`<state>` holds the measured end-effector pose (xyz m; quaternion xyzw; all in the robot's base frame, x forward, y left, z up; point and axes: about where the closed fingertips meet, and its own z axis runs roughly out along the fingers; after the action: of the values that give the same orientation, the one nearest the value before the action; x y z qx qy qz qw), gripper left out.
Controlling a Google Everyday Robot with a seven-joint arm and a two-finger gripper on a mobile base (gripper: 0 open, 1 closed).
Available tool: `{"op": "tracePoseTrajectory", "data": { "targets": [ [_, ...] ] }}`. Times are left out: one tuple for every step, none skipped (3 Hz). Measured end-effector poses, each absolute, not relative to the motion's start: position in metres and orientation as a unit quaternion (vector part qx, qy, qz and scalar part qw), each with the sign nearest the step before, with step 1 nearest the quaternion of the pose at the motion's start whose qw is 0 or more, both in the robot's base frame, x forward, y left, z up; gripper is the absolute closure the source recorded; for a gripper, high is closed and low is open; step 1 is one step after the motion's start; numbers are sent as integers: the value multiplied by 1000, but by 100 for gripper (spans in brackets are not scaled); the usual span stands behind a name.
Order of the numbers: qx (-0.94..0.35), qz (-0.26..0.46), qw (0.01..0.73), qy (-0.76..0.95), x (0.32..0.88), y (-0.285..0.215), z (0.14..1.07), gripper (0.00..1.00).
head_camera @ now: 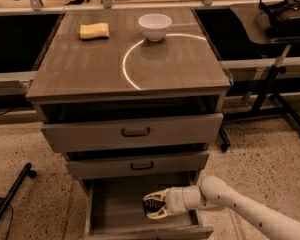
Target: Pick rxbar chocolate from bottom drawer and place on counter
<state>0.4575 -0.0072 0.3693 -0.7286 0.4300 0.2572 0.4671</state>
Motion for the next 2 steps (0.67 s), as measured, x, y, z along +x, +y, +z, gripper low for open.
{"op": "tracePoseTrajectory", "data": {
  "targets": [
    [-729, 257, 467, 430, 457, -7, 369, 100],
    [-732, 259, 462, 428, 455, -6, 390, 100]
  ]
}}
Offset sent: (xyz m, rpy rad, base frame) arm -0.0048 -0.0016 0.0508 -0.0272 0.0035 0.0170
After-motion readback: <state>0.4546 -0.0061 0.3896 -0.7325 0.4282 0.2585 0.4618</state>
